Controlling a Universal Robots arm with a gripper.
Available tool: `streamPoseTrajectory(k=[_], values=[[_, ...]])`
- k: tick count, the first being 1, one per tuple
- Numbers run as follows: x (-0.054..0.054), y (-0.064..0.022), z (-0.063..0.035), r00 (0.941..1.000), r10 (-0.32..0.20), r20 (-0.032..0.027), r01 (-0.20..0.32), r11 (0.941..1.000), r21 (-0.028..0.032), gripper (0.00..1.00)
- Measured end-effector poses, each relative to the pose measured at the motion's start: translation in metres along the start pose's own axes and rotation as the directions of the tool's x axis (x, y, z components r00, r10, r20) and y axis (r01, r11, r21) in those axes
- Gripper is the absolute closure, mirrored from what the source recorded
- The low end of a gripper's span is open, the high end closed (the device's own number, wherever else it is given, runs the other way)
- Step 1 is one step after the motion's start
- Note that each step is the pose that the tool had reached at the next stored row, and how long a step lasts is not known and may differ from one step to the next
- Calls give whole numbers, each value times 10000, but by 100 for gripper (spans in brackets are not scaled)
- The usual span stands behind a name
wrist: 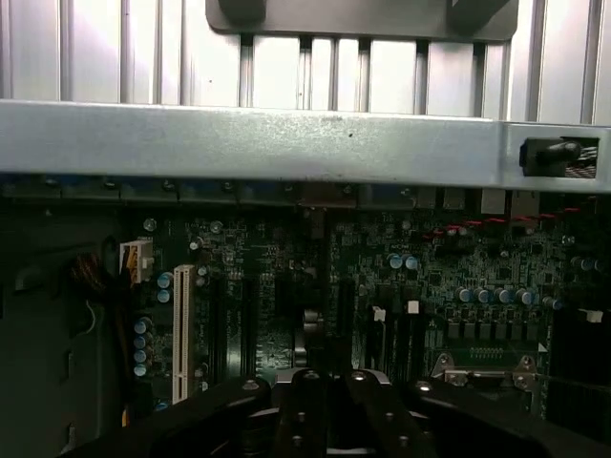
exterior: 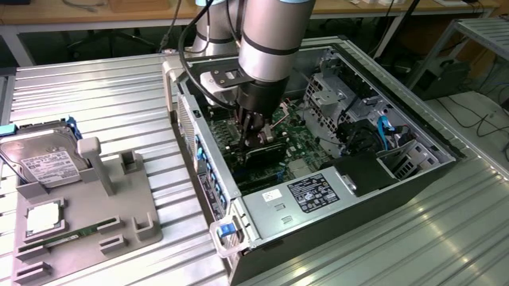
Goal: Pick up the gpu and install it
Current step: 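Press down on the gpu until it lock into place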
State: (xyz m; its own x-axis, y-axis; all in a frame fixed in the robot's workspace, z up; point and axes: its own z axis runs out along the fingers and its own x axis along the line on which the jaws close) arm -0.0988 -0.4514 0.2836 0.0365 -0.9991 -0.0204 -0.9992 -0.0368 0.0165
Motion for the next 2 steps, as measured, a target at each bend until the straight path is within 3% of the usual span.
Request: streamPoseTrajectory(k=[2], values=[[0, 0, 0, 10000, 0, -1, 0, 10000, -1, 89]])
